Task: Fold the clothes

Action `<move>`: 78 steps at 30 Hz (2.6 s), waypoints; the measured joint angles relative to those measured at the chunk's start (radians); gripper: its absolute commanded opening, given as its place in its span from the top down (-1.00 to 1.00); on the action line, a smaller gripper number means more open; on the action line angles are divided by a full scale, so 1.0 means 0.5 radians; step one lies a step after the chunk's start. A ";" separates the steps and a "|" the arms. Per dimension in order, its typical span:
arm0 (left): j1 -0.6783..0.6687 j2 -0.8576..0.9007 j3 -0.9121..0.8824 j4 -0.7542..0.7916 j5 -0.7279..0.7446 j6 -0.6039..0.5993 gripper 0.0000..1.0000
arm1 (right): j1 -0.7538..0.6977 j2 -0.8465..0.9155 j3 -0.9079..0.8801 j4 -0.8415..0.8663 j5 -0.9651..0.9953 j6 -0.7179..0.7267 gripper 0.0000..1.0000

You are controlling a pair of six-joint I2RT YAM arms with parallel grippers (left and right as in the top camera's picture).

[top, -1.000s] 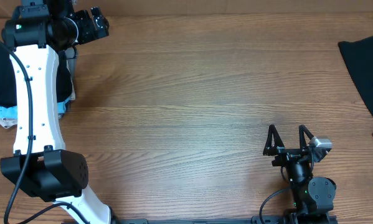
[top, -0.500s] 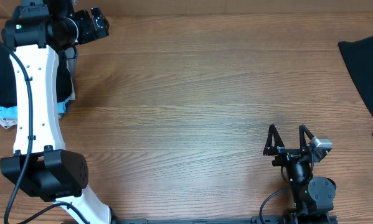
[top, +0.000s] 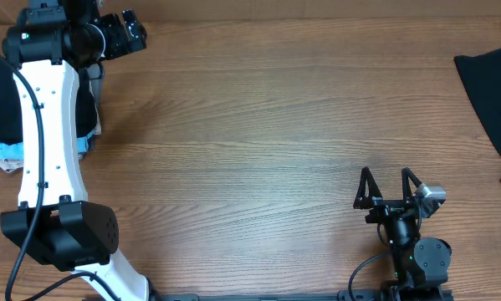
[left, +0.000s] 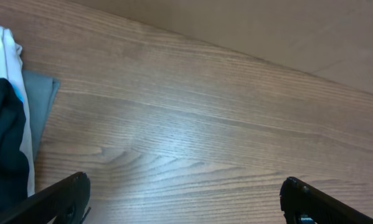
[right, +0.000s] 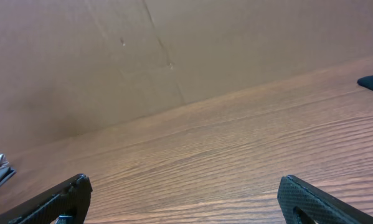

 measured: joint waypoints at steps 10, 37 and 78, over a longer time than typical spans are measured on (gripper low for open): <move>-0.140 -0.426 -0.052 -0.030 -0.015 0.000 -1.00 | 0.000 0.000 0.000 0.000 0.006 -0.001 -1.00; -0.280 -2.625 -1.707 0.066 -0.014 -0.034 -1.00 | 0.000 0.000 0.000 0.000 0.006 -0.001 -1.00; -0.262 -3.706 -4.012 2.137 -0.506 -0.245 -1.00 | 0.000 0.000 0.000 -0.001 0.007 -0.001 -1.00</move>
